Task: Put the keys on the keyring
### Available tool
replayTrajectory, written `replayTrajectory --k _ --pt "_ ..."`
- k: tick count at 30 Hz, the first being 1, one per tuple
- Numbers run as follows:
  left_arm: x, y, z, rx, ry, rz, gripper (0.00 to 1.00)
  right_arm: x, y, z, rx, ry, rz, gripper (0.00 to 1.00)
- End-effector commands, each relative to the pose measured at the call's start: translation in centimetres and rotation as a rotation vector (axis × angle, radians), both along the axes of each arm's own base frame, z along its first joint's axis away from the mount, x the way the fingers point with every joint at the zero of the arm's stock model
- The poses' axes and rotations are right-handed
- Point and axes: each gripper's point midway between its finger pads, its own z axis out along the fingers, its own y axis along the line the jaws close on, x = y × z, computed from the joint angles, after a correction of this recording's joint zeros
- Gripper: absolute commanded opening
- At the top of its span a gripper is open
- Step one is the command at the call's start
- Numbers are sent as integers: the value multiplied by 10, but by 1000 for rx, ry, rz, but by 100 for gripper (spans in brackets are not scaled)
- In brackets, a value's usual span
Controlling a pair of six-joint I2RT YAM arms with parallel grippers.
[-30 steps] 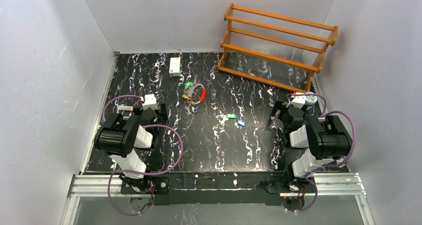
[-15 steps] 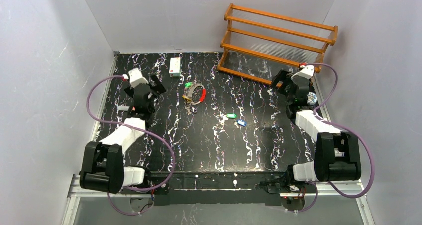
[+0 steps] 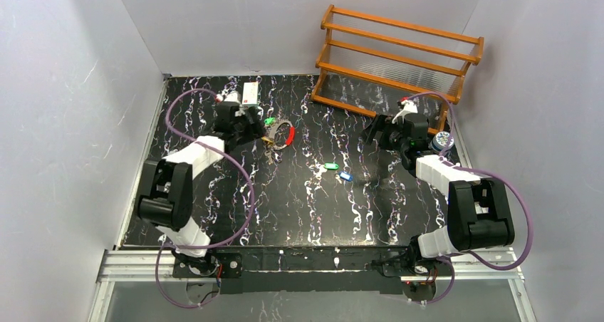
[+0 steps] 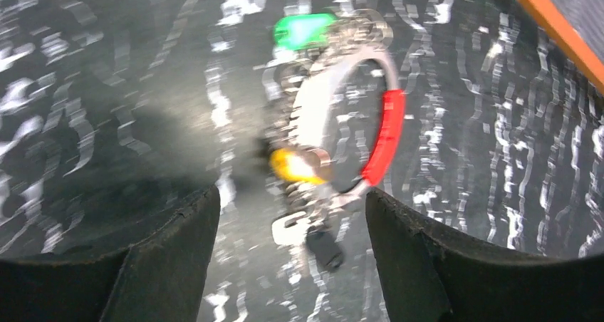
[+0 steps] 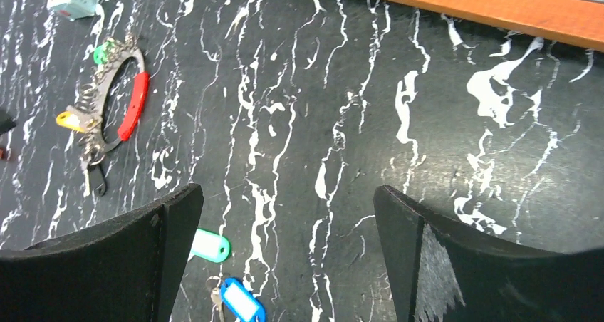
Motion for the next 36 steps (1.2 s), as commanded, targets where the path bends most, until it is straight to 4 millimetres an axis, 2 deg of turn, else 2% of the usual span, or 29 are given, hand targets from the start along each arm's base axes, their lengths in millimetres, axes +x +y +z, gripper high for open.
replayTrajectory --k 1,8,14,18,20,25,27,33,36 --pt "4 -62 17 35 6 -199 71 -9 16 1 57 11 82 99" --pt "12 -105 -8 286 79 -328 68 -21 23 -2 96 46 113 99" --pt "20 -121 -44 348 139 -359 67 -31 22 -9 92 83 116 99" --pt "13 -124 -66 376 183 -381 65 -34 21 -10 88 92 114 99" --pt "7 -126 -69 380 194 -393 63 -34 22 -8 90 95 119 99" --pt "-20 -127 -70 404 208 -452 60 -33 27 -1 110 94 142 99" --pt "-34 -124 -70 398 231 -466 56 -34 31 2 122 89 167 99" --pt "-99 -117 -76 326 315 -555 45 -37 43 -2 156 116 233 99" --pt "-126 -119 -66 263 320 -595 42 -38 53 -6 155 128 275 98"
